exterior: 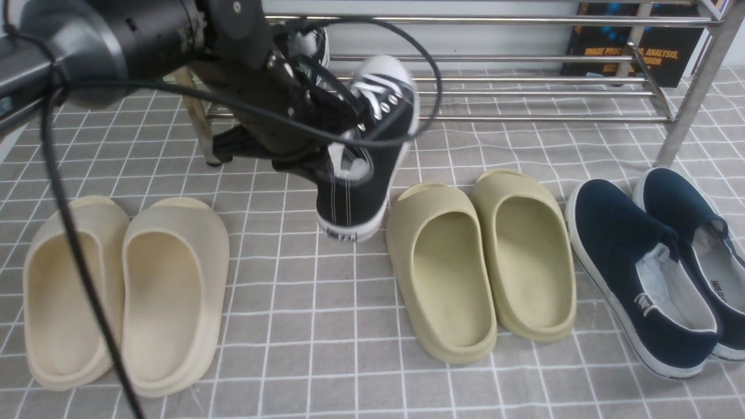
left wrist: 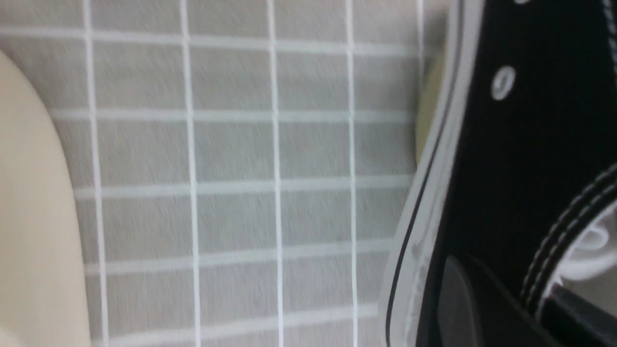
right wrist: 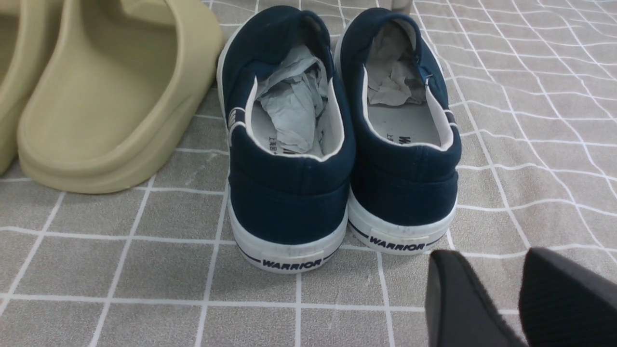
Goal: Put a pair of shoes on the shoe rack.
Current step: Use the left arm to put a shoe into the shoe rack
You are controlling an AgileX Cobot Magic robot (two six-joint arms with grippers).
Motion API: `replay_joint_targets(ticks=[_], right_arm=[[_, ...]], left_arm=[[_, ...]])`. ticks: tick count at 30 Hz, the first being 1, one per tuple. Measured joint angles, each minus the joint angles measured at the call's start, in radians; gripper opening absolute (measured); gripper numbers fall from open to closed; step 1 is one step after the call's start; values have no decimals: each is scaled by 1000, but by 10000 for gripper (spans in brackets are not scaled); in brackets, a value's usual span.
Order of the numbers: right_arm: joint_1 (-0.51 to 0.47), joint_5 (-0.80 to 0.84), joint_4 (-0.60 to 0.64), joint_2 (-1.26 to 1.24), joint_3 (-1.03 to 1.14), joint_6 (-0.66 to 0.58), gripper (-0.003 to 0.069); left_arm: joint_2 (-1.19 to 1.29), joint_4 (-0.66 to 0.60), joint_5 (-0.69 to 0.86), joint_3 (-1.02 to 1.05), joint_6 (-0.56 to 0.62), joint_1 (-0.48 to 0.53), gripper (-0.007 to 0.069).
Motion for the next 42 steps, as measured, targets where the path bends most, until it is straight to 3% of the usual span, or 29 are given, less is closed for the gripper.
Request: replay_joint_targets(ticks=[11, 21, 35, 42], right_arm=[[0, 0, 0, 0, 0, 0, 239], [0, 0, 0, 0, 0, 0, 239], [0, 0, 0, 0, 0, 0, 239], [0, 0, 0, 0, 0, 0, 239]], left_arm=[[216, -30, -104, -249, -32, 18, -3], [347, 105, -105, -442, -168, 18, -3], [366, 204, -166, -460, -236, 18, 1], [375, 218, -199, -468, -236, 18, 45]])
